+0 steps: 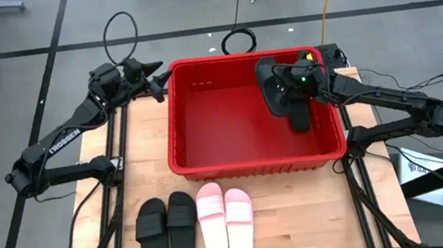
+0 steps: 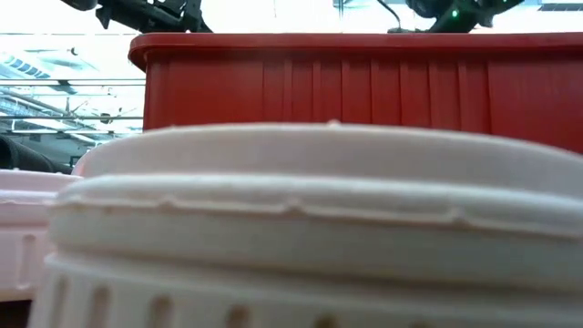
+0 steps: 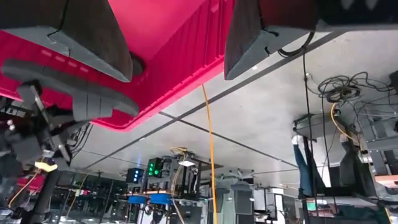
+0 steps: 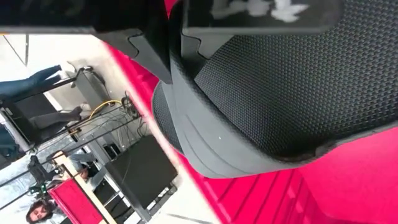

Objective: Pick and place slides into bin
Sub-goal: Put the black slide into the red bin

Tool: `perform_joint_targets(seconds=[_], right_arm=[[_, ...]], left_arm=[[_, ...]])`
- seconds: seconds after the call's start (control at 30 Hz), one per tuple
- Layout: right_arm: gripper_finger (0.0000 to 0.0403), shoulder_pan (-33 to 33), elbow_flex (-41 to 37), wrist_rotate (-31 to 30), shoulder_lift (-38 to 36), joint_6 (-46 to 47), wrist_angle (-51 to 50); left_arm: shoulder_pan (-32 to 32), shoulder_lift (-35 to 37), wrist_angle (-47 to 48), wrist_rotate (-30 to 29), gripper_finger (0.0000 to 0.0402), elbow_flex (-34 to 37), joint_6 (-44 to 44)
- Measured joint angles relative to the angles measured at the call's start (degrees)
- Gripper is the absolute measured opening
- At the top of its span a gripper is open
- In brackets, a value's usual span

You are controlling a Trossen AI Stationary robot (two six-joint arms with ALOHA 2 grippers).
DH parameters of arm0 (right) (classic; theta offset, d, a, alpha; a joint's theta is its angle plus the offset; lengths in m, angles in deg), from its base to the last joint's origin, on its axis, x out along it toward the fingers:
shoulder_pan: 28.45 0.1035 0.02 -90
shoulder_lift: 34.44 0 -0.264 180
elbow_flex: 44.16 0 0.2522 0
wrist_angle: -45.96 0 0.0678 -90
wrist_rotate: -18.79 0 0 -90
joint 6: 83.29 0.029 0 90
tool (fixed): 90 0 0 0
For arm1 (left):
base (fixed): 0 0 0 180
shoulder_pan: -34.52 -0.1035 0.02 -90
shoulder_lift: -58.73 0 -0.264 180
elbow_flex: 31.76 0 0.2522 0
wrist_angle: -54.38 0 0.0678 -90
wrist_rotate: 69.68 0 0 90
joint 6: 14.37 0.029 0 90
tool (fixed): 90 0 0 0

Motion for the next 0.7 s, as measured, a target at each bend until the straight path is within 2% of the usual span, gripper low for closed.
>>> perform_joint_targets(seconds=[0.4,0.7], right_arm=[[0.0004,-0.9,-12.0,-0.1,0.0,0.9,12.5],[0.0004,-2.9,-15.2,0.0,2.7,0.8,15.4]], left_arm=[[0.1,0.0,0.1,0.0,0.0255,0.0,-0.3],[0.1,0.0,-0.4,0.0,0.0255,0.0,-0.4]])
